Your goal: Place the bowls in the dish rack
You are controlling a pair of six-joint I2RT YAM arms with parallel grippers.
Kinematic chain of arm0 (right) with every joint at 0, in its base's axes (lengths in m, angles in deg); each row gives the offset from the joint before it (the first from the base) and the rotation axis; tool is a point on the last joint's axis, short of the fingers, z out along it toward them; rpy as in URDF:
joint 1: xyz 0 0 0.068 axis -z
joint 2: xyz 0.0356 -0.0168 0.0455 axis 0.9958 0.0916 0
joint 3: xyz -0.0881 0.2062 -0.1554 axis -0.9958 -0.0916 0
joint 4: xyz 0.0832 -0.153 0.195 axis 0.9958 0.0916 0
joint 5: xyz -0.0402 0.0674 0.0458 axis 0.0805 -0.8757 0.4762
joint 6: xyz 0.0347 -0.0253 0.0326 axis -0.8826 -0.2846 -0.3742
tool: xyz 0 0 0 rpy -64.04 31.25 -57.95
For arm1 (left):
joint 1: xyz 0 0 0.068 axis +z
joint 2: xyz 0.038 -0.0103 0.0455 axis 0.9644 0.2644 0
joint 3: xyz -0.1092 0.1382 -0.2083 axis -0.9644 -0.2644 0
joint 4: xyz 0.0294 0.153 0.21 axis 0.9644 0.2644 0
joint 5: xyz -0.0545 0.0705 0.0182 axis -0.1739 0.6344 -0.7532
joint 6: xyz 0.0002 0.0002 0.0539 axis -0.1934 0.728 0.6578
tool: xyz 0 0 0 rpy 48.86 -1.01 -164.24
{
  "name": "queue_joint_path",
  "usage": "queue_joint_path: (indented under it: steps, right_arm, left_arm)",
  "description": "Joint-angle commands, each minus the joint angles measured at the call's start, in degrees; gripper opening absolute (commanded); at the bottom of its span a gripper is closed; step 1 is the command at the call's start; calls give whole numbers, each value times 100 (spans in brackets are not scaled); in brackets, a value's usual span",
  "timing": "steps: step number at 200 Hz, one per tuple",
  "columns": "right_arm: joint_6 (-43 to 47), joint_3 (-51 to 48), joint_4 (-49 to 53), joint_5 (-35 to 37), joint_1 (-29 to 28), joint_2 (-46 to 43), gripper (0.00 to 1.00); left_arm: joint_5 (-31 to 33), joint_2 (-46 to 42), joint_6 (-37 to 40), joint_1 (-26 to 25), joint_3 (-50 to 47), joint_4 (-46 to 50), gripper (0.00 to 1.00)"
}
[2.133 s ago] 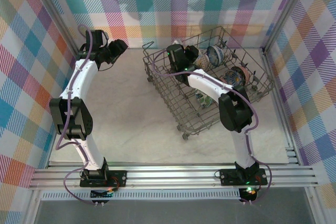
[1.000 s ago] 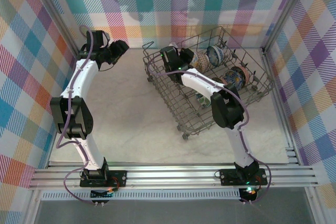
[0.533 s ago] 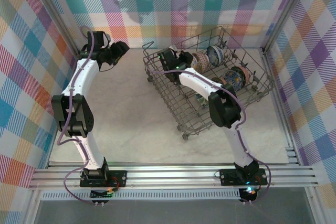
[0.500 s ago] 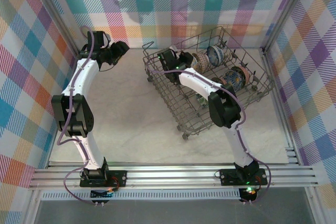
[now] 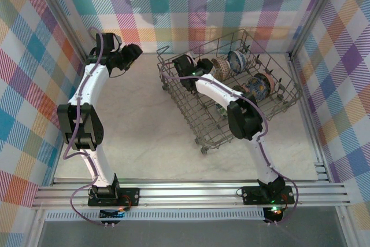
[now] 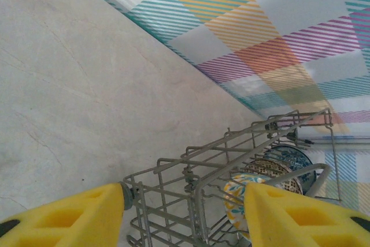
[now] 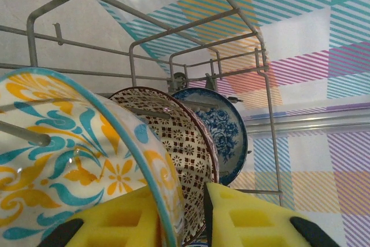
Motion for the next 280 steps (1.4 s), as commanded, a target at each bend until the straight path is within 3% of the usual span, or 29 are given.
queue_joint_path:
  steps: [1,70,93,111,164,236,280]
  right_arm:
    - [-285,314,370,-39,-28,77,29]
    - [-650,491,806,-366,-11,39,48]
    - [-993,569,1181,-664,-12,-73,66]
    - [-1182,450,1209,-901,-6,-279,74]
    - [-1373,261,1231,-1295,-6,-701,83]
    - [-1854,-408,1063,-2438,-41,-1792,93]
    - [-1698,-453,1130,-2618,13,-2200,95]
  left_arm:
    - [-162,50,15,71,173,145,57]
    - [-111,-176,-56,72,-96,138,57]
    - [-99,-296,-78,41,-187,129,57]
    - [-53,-399,-41,-16,-220,168,57]
    - [156,-771,-7,-224,-379,245,57]
    - [365,-1121,442,-766,-288,677,58]
    - [1003,-1233,906,-1482,-70,1357,58]
